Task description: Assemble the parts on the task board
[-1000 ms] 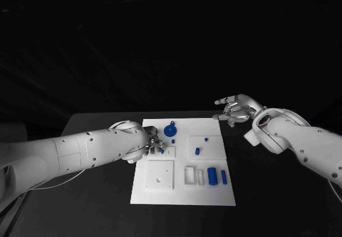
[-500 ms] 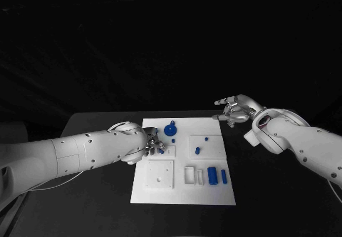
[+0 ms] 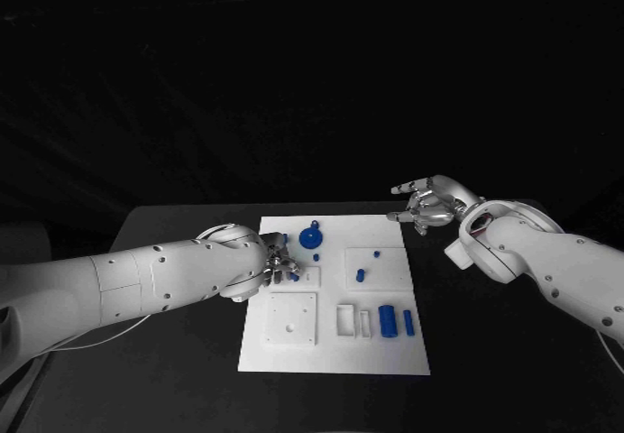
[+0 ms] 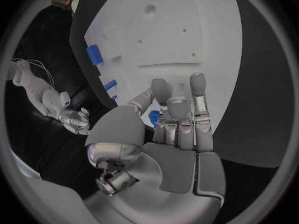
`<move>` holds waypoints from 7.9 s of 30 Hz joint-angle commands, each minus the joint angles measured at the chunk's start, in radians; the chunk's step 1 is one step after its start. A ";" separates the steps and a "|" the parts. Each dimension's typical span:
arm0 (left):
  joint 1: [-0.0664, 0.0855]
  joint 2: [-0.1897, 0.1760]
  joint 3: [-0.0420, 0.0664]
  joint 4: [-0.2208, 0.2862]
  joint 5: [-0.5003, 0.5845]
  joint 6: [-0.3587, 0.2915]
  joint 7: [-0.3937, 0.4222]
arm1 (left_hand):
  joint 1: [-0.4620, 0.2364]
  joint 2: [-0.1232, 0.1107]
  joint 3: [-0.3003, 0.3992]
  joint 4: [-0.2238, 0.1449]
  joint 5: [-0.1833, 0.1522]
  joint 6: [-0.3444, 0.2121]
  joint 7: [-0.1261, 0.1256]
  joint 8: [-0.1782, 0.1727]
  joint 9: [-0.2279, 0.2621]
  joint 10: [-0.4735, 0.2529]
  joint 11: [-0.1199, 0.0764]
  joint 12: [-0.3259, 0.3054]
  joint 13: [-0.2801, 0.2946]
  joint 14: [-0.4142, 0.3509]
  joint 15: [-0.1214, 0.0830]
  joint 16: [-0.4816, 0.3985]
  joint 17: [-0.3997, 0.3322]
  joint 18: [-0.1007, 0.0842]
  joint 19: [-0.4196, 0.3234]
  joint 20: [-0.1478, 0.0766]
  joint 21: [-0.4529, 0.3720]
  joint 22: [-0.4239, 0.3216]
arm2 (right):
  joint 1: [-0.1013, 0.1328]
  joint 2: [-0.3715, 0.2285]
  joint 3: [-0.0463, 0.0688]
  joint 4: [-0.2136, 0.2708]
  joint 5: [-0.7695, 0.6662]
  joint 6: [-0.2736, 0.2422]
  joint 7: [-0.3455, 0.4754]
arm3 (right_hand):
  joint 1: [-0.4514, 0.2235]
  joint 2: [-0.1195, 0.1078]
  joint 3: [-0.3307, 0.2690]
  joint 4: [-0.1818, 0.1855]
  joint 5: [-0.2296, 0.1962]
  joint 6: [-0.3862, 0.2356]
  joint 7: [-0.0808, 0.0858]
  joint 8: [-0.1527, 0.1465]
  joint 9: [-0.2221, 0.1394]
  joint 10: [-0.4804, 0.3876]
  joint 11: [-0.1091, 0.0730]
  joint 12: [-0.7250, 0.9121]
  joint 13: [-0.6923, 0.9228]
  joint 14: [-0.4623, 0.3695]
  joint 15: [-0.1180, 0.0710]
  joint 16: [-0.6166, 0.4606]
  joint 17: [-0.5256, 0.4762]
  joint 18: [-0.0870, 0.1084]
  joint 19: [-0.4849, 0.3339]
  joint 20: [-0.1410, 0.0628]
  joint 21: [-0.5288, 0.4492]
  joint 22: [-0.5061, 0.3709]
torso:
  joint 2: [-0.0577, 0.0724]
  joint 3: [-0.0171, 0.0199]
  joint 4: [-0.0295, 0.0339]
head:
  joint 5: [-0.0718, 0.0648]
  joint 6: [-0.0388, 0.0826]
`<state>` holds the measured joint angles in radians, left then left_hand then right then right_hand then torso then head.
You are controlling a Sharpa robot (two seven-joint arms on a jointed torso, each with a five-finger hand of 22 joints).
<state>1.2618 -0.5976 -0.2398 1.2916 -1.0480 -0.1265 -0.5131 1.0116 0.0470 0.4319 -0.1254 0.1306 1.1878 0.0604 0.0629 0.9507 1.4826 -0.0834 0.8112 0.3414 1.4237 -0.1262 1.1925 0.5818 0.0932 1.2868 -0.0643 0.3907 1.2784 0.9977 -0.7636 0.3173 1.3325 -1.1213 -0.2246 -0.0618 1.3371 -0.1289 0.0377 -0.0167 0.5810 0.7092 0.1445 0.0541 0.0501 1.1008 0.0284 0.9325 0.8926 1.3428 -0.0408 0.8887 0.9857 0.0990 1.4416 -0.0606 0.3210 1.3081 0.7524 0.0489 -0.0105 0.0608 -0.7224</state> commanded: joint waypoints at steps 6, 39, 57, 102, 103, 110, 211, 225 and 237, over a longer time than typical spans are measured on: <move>-0.002 -0.028 0.001 0.027 0.045 -0.100 0.074 | 0.066 -0.001 -0.007 0.006 0.000 0.172 -0.110 0.003 0.011 0.030 -0.017 -0.021 0.001 -0.003 -0.006 -0.020 -0.016 -0.025 0.007 -0.025 -0.027 0.015 | -0.005 0.001 0.001 -0.003 0.008 0.011 0.010 | -0.017 0.002 0.002 -0.005 0.007 0.005 0.000 -0.003 0.001 -0.008 0.000 0.003 -0.001 -0.007 0.000 0.002 -0.001 0.020 0.005 0.001 -0.008 0.032 | 0.001 -0.0012 -0.0001 | -0.003 0.004; 0.014 -0.125 0.019 0.100 0.917 -0.135 0.707 | 0.142 -0.011 -0.042 0.017 -0.058 0.122 -0.084 0.002 -0.204 0.029 0.004 -0.158 0.015 -0.030 0.000 -0.117 -0.061 -0.082 0.002 -0.063 -0.134 -0.004 | -0.028 0.024 -0.029 0.202 -0.160 -0.019 -0.104 | -0.094 0.068 0.054 -0.188 -0.094 0.310 -0.028 0.009 0.017 0.064 -0.020 0.078 0.089 0.040 -0.015 0.091 0.085 0.005 0.015 -0.013 0.213 0.060 | 0.000 -0.0014 0.0000 | -0.009 0.074; 0.013 -0.119 0.015 0.110 0.902 -0.097 0.726 | 0.134 -0.012 -0.035 0.000 -0.022 0.128 -0.087 0.003 -0.172 0.029 -0.001 -0.142 0.036 -0.025 -0.002 -0.102 -0.050 -0.083 0.012 -0.066 -0.144 0.017 | -0.029 0.069 -0.055 0.234 -0.183 -0.136 -0.129 | -0.092 0.063 0.044 -0.172 -0.153 0.308 -0.029 0.008 0.017 0.071 -0.020 0.076 0.091 0.046 -0.016 0.088 0.085 0.006 0.017 -0.014 0.219 0.059 | 0.001 -0.0005 0.0003 | -0.011 0.077; 0.014 -0.118 0.014 0.121 0.829 -0.032 0.726 | 0.137 -0.014 -0.036 -0.001 -0.021 0.129 -0.088 0.003 -0.168 0.029 -0.001 -0.139 0.038 -0.024 -0.002 -0.098 -0.048 -0.080 0.015 -0.064 -0.148 0.025 | -0.029 0.098 -0.069 0.227 -0.215 -0.131 -0.122 | -0.075 0.080 0.234 -0.216 -0.338 0.425 -0.055 0.011 0.023 0.090 -0.038 0.089 0.112 0.056 -0.029 0.098 0.100 -0.003 0.020 -0.026 0.263 0.067 | 0.000 0.0013 0.0000 | -0.009 0.068; 0.014 -0.118 0.014 0.121 0.829 -0.030 0.725 | 0.137 -0.014 -0.036 -0.001 -0.021 0.129 -0.088 0.003 -0.168 0.029 -0.001 -0.139 0.038 -0.024 -0.002 -0.098 -0.048 -0.080 0.015 -0.064 -0.148 0.025 | -0.029 0.099 -0.069 0.227 -0.214 -0.133 -0.121 | -0.086 0.079 0.262 -0.212 -0.353 0.443 -0.060 0.010 0.024 0.096 -0.042 0.090 0.116 0.059 -0.032 0.098 0.102 -0.006 0.020 -0.029 0.270 0.067 | 0.000 0.0013 -0.0003 | -0.009 0.067; 0.014 -0.118 0.014 0.119 0.822 -0.026 0.716 | 0.138 -0.015 -0.037 -0.001 -0.021 0.129 -0.088 0.003 -0.168 0.030 -0.002 -0.139 0.038 -0.024 -0.002 -0.097 -0.047 -0.079 0.016 -0.064 -0.149 0.027 | -0.029 0.100 -0.069 0.223 -0.205 -0.143 -0.117 | -0.092 0.086 0.286 -0.183 -0.389 0.493 -0.076 0.010 0.035 0.119 -0.052 0.094 0.133 0.071 -0.041 0.100 0.108 -0.014 0.026 -0.039 0.299 0.071 | 0.001 0.0015 0.0001 | -0.008 0.064; 0.069 -0.027 0.000 0.021 0.155 -0.013 -0.001 | 0.061 -0.010 0.017 -0.083 0.120 0.166 -0.099 0.004 -0.159 0.031 -0.017 -0.090 0.031 0.002 -0.009 -0.069 -0.043 -0.075 0.039 -0.070 -0.133 0.047 | -0.017 -0.010 0.036 -0.044 0.097 -0.225 0.048 | -0.095 0.046 0.263 -0.155 -0.241 0.418 -0.053 0.009 0.029 0.059 -0.038 -0.009 0.066 0.030 -0.030 -0.036 0.003 -0.001 0.011 -0.028 0.068 0.030 | -0.002 0.0016 -0.0006 | 0.016 0.013; 0.048 0.012 0.000 -0.024 0.162 0.032 -0.025 | 0.053 -0.007 0.021 -0.088 0.123 0.166 -0.099 0.004 -0.152 0.030 -0.017 -0.084 0.031 0.001 -0.008 -0.063 -0.043 -0.076 0.035 -0.071 -0.125 0.047 | -0.017 0.000 0.043 -0.043 0.092 -0.228 0.050 | -0.099 0.047 0.260 -0.164 -0.235 0.414 -0.051 0.009 0.029 0.036 -0.036 -0.039 0.033 0.016 -0.027 -0.050 -0.013 0.002 0.003 -0.025 -0.003 0.023 | -0.002 0.0014 -0.0013 | 0.021 -0.003; 0.046 0.029 0.000 -0.056 0.175 0.094 -0.039 | 0.051 -0.005 0.023 -0.094 0.128 0.165 -0.099 0.004 -0.149 0.030 -0.017 -0.084 0.029 -0.001 -0.008 -0.061 -0.043 -0.078 0.031 -0.072 -0.121 0.047 | -0.016 0.008 0.044 -0.043 0.092 -0.233 0.055 | -0.101 0.047 0.260 -0.169 -0.230 0.410 -0.050 0.009 0.028 0.032 -0.035 -0.044 0.019 0.015 -0.026 -0.054 -0.026 0.004 0.005 -0.025 -0.048 0.015 | -0.002 0.0006 -0.0019 | 0.024 -0.011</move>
<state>1.3085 -0.5721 -0.2397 1.2376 -0.8801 -0.0805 -0.5418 1.0626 0.0287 0.3695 -0.1349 0.2546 1.2039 0.0758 0.0609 0.8003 1.4989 -0.0642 0.7250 0.3716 1.4257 -0.1283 1.1262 0.5372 0.0227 1.3171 -0.1340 0.2630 1.3077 0.9809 -0.7564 0.3601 1.2893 -1.0319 -0.4496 -0.0202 1.2451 -0.0766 0.2996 -0.1796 0.3458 1.1256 0.0954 0.0658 0.0791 1.1395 -0.0076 0.8897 0.9124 1.3663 -0.0679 0.8382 0.9609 0.0924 1.4451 -0.0891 0.2759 1.3073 0.7511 0.0499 -0.0124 0.0838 -0.7319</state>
